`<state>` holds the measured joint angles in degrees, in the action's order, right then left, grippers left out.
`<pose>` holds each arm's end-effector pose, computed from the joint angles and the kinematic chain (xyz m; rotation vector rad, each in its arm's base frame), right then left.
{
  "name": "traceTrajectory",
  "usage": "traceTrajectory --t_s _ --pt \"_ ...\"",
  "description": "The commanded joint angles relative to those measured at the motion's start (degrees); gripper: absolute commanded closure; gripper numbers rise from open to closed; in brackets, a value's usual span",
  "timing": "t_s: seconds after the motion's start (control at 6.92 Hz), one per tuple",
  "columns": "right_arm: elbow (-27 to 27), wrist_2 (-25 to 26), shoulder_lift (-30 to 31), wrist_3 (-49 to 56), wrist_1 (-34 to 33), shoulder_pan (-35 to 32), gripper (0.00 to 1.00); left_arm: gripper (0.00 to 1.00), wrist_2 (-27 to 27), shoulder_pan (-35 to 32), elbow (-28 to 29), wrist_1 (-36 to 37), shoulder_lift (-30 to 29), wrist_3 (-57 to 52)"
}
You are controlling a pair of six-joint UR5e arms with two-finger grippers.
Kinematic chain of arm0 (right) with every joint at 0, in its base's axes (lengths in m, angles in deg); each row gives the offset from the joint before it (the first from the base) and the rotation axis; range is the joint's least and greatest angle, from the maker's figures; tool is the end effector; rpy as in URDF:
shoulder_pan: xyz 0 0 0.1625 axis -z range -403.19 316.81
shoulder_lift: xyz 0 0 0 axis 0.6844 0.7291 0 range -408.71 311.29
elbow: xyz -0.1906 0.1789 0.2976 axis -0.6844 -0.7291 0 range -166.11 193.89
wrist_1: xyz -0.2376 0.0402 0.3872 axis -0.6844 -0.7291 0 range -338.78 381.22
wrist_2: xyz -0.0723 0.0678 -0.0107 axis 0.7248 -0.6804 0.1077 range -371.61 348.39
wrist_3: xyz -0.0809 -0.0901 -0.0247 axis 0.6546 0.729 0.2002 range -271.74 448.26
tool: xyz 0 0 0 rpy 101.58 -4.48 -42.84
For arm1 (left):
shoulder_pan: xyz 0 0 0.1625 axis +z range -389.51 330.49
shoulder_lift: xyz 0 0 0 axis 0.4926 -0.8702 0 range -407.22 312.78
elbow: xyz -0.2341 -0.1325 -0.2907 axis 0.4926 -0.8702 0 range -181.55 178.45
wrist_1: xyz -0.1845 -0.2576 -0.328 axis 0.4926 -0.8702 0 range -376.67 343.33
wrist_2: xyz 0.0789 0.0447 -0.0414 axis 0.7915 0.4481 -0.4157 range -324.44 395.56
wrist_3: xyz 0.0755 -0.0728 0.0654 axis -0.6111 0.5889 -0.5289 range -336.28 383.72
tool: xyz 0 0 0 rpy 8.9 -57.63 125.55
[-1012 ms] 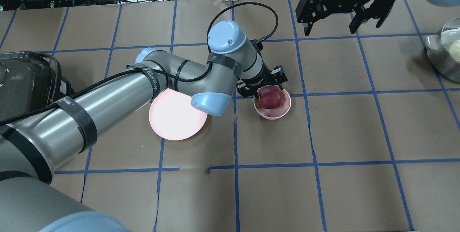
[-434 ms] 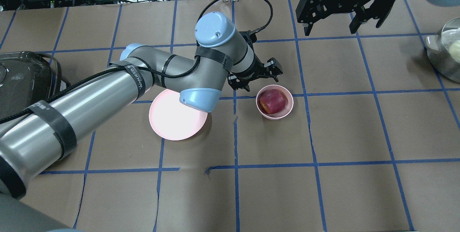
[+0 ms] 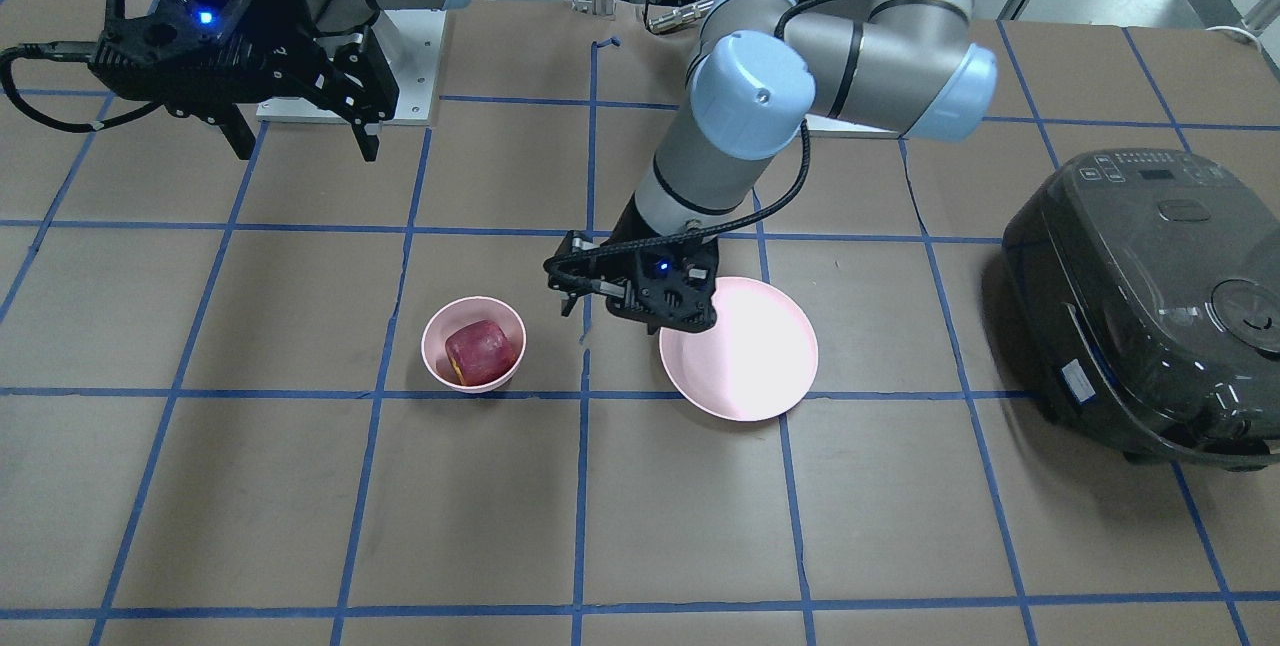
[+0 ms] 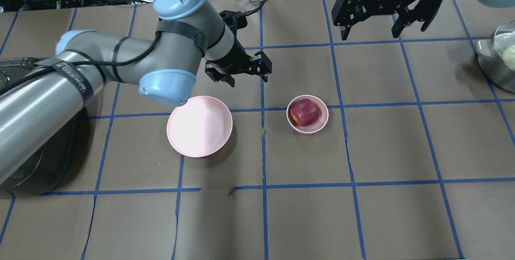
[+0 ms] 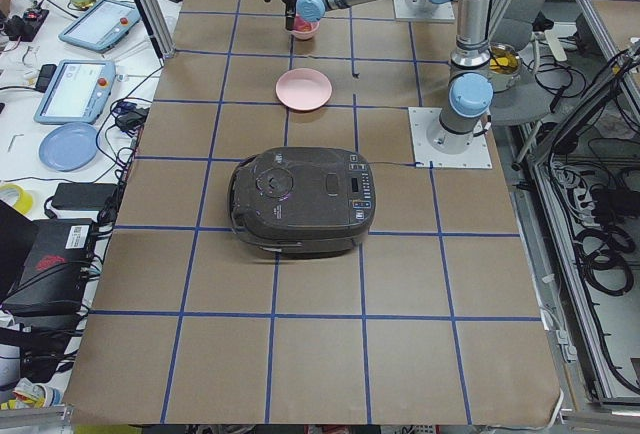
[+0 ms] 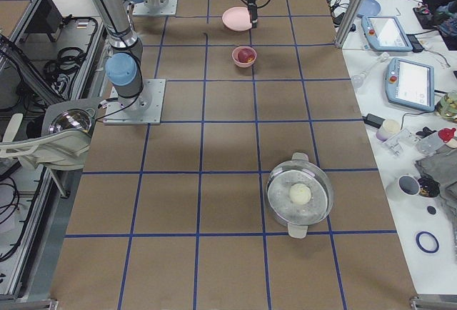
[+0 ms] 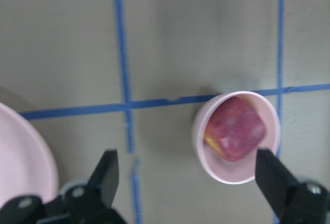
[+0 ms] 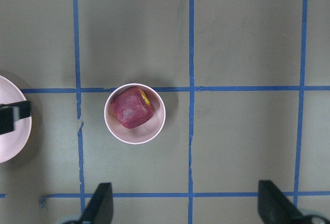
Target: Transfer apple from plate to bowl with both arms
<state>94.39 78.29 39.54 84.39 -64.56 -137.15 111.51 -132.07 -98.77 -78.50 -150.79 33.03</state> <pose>0.1714 -0.5409 0.5000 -0.0025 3.1343 -0.0960 -0.2930 -0.5647 0.2866 -0.1042 -2.8728 0.1146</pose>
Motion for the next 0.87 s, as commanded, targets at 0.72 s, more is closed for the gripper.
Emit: traceTrajectory --t_s 0.72 --pt "0.1 -0.1 0.0 0.0 0.0 0.2 0.0 0.0 14.5 12.6 17.7 -29.7 5.7 -12.6"
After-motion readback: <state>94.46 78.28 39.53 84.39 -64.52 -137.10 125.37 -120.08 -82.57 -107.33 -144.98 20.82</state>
